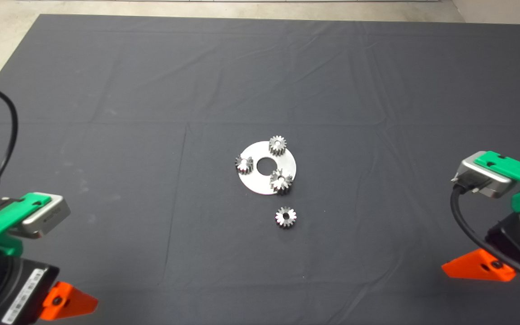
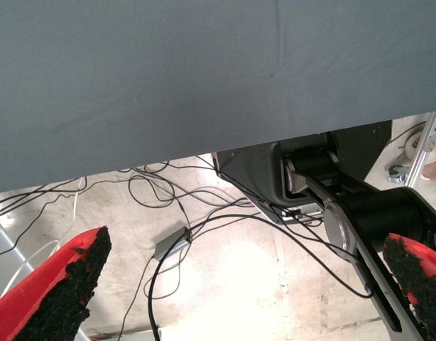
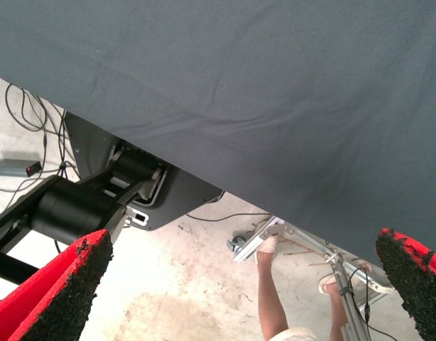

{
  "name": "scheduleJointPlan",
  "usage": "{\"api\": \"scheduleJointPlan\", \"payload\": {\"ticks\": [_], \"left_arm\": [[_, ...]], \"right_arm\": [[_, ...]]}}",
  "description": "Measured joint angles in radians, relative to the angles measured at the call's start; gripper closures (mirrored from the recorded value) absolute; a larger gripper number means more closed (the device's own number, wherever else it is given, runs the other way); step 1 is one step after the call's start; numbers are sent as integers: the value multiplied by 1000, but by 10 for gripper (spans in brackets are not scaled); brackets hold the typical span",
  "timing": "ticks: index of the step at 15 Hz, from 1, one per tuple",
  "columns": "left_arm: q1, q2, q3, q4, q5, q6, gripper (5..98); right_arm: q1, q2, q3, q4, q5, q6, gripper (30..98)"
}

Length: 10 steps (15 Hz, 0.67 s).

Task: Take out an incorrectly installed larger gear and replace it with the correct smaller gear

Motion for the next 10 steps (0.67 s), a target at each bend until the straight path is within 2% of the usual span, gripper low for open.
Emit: {"api": "scheduleJointPlan", "payload": {"ticks": [4,7,10], "left_arm": [[0,0,0,0,0,0,54],[0,4,0,0,0,0,54],[0,2,0,0,0,1,54]], "right_arm": [[0,3,-1,-10,0,0,307],[0,8,-9,-89,-2,-28,307],[-18,66,-105,-144,-6,-86,307]]}}
